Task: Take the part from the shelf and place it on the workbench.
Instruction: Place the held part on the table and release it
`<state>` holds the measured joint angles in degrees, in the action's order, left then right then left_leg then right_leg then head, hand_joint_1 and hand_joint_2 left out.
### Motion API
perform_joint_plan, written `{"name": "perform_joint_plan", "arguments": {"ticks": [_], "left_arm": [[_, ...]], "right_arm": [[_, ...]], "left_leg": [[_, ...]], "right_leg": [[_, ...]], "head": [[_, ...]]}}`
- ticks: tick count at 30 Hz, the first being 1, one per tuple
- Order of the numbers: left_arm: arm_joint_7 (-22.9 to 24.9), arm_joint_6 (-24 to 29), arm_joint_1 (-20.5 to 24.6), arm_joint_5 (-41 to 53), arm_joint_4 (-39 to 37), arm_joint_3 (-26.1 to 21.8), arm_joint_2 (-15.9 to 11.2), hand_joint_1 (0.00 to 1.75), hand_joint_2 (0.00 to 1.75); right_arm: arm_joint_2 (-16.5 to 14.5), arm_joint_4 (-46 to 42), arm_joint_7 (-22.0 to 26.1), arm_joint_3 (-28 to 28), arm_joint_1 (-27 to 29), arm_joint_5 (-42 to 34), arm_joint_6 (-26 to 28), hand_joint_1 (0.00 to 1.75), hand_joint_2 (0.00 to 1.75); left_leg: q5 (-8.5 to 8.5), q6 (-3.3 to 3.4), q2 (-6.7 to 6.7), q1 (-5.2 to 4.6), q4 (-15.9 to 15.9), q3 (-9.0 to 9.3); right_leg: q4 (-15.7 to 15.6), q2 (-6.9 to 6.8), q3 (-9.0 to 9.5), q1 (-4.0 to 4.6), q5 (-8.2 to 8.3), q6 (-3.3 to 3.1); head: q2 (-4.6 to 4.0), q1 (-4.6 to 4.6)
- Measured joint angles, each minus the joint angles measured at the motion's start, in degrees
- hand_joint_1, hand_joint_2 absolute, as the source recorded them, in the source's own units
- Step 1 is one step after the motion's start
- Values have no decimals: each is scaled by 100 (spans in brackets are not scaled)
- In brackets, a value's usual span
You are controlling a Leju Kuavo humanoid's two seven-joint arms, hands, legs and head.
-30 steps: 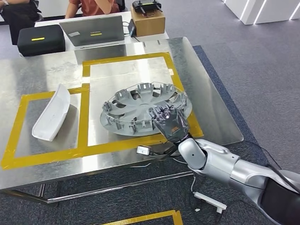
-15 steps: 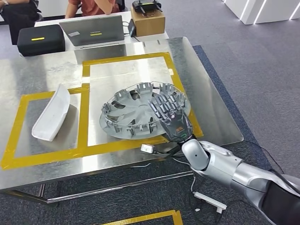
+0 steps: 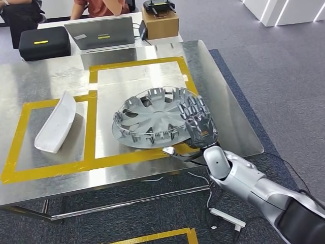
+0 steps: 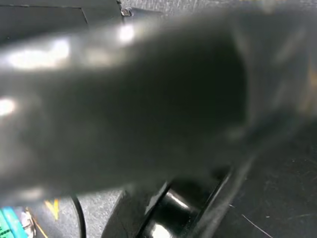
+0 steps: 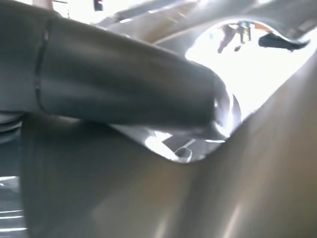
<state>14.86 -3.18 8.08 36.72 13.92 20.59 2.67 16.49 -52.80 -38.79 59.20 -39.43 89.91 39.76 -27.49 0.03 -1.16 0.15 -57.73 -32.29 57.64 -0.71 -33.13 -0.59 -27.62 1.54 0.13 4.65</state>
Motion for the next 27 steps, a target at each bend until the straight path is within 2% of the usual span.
{"name": "perform_joint_plan", "arguments": {"ticks": [22, 27], "left_arm": [[20, 16, -19, -17, 0, -36, 9, 0, 0], [20, 15, -18, -13, 0, -37, 15, 0, 0]], "right_arm": [[-279, 1267, -121, -410, -201, 5, 2, 0, 0], [-318, 1218, -73, -429, -176, 5, 4, 0, 0]], "left_leg": [[0, 0, 0, 0, 0, -2], [0, 0, 0, 0, 0, -2]], "right_leg": [[0, -2, -1, 0, 0, 0], [0, 0, -3, 0, 0, 0]], "head": [[0, 0], [0, 2]]}}
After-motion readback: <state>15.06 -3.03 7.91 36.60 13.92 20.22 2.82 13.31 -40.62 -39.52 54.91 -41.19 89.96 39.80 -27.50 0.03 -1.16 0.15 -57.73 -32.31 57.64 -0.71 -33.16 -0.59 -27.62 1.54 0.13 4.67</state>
